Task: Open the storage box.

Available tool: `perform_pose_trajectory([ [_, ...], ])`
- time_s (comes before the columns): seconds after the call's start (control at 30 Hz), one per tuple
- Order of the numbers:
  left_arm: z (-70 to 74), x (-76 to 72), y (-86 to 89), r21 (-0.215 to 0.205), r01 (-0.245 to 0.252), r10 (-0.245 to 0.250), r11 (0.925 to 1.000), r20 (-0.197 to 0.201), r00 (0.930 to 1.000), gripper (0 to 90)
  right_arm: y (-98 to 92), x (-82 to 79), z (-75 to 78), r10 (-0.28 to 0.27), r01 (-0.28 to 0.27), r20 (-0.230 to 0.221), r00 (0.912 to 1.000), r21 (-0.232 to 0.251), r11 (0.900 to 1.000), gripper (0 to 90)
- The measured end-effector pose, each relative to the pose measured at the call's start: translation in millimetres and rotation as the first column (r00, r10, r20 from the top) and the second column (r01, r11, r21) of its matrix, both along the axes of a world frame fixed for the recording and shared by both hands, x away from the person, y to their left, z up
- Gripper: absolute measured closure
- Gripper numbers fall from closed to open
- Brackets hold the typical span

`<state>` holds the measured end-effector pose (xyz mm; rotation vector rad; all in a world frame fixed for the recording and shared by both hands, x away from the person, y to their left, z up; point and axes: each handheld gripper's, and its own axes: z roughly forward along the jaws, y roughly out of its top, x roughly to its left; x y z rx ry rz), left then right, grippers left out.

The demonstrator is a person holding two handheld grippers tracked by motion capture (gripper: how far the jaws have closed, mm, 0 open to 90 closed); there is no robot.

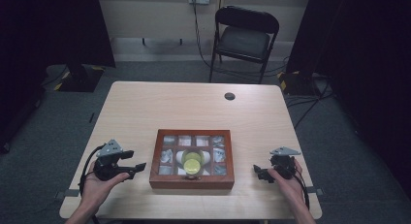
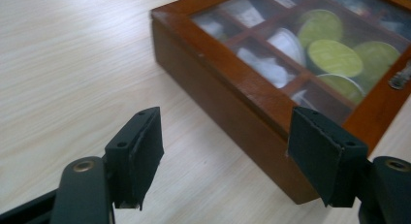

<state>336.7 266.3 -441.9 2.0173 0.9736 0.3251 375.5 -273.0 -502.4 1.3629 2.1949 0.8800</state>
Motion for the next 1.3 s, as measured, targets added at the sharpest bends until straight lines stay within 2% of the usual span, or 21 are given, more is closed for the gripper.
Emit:
perform_pose_trajectory([
  [0.03, 2.9, -0.1, -7.0, 0.034, 0.028, -0.028, 0.9990, 0.012, 0.9995, 28.5, 0.2, 0.0, 0.0, 0.001, -0.001, 0.000, 1.0000, 0.000, 1.000, 0.0],
  [0.07, 2.9, -0.1, -7.0, 0.034, 0.028, -0.028, 0.9990, 0.012, 0.9995, 28.5, 0.2, 0.0, 0.0, 0.001, -0.001, 0.000, 1.0000, 0.000, 1.000, 0.0],
  [0.13, 5.6, -0.1, -13.6, 0.017, 0.063, -0.063, 0.9979, 0.007, 0.9980, 28.5, 0.3, 0.1, 0.0, 0.003, -0.003, 0.000, 1.0000, 0.001, 1.000, 0.0],
  [0.2, 8.2, -0.6, -18.7, 0.018, 0.085, -0.085, 0.9963, 0.013, 0.9963, 28.5, 0.2, 0.1, 0.0, 0.004, -0.004, 0.000, 1.0000, 0.001, 1.000, 0.0],
  [0.27, 10.7, 0.4, -23.6, -0.020, 0.101, -0.101, 0.9947, 0.013, 0.9948, 29.0, 0.2, 0.1, -0.1, 0.004, -0.004, 0.000, 1.0000, 0.001, 1.000, 0.0],
  [0.37, 16.4, 4.2, -32.7, -0.017, 0.112, -0.112, 0.9936, 0.011, 0.9937, 30.1, 0.2, 0.1, 0.0, 0.003, -0.003, 0.000, 1.0000, 0.001, 1.000, 0.0],
  [0.43, 22.5, 8.7, -43.1, -0.039, 0.143, -0.142, 0.9889, 0.034, 0.9893, 30.5, 0.3, 0.0, 0.0, 0.002, -0.002, 0.000, 1.0000, 0.001, 1.000, 0.0],
  [0.47, 22.5, 8.7, -43.1, -0.039, 0.143, -0.142, 0.9889, 0.034, 0.9893, 30.5, 0.3, 0.0, 0.0, 0.002, -0.002, 0.000, 1.0000, 0.001, 1.000, 0.0],
  [0.6, 27.4, 12.2, -63.4, -0.038, 0.197, -0.195, 0.9797, 0.048, 0.9796, 30.4, 0.3, -0.1, 0.0, 0.001, -0.001, 0.000, 1.0000, 0.000, 1.000, 0.0],
  [0.63, 28.1, 12.5, -70.5, -0.040, 0.199, -0.197, 0.9793, 0.048, 0.9793, 30.7, 0.3, -0.1, 0.0, 0.001, -0.001, 0.000, 1.0000, 0.000, 1.000, 0.0],
  [0.7, 28.5, 14.9, -82.0, -0.063, 0.223, -0.222, 0.9727, 0.023, 0.9747, 33.6, 0.4, -0.1, 0.0, 0.001, -0.001, 0.000, 1.0000, 0.000, 1.000, 0.0],
  [0.8, 29.6, 16.5, -100.8, -0.038, 0.279, -0.279, 0.9594, 0.015, 0.9602, 36.2, 0.6, -0.1, -0.1, -0.001, 0.001, 0.001, 1.0000, 0.000, 1.000, 0.0],
  [0.9, 31.8, 14.8, -122.7, -0.044, 0.341, -0.341, 0.9389, 0.009, 0.9399, 42.4, 0.6, -0.2, 0.0, -0.001, 0.001, 0.001, 1.0000, 0.000, 1.000, 0.0],
  [0.93, 31.8, 14.8, -122.7, -0.044, 0.341, -0.341, 0.9389, 0.009, 0.9399, 43.3, 0.6, -0.2, 0.0, -0.001, 0.001, 0.001, 1.0000, 0.000, 1.000, 0.0],
  [0.97, 30.5, 13.3, -127.9, -0.041, 0.356, -0.356, 0.9337, -0.002, 0.9344, 43.3, 0.6, -0.2, 0.0, -0.001, 0.001, 0.001, 1.0000, 0.000, 1.000, 0.0],
  [1.03, 25.2, 10.0, -135.0, -0.039, 0.395, -0.396, 0.9179, -0.017, 0.9182, 47.2, 0.7, -0.3, -0.1, -0.002, 0.002, 0.001, 1.0000, 0.000, 1.000, 0.0],
  [1.07, 25.2, 10.0, -135.0, -0.039, 0.395, -0.396, 0.9179, -0.017, 0.9182, 47.7, 0.7, -0.3, -0.1, -0.002, 0.002, 0.001, 1.0000, 0.000, 1.000, 0.0],
  [1.1, 21.8, 8.3, -136.5, -0.047, 0.410, -0.412, 0.9107, -0.030, 0.9107, 48.4, 0.7, -0.4, -0.2, -0.002, 0.002, 0.003, 1.0000, -0.002, 1.000, 0.0],
  [1.13, 21.8, 8.3, -136.5, -0.047, 0.410, -0.412, 0.9107, -0.030, 0.9107, 48.5, 0.7, -0.4, -0.2, -0.002, 0.002, 0.003, 1.0000, -0.002, 1.000, 0.0],
  [1.2, 18.5, 7.8, -136.3, -0.057, 0.417, -0.420, 0.9070, -0.051, 0.9060, 49.8, 0.8, -0.6, -0.1, -0.004, 0.004, 0.002, 1.0000, -0.001, 1.000, 0.0],
  [1.3, 16.2, 6.4, -135.9, -0.069, 0.424, -0.427, 0.9032, -0.052, 0.9026, 56.9, 0.7, -0.6, -0.1, -0.003, 0.003, 0.003, 1.0000, -0.002, 1.000, 0.0],
])
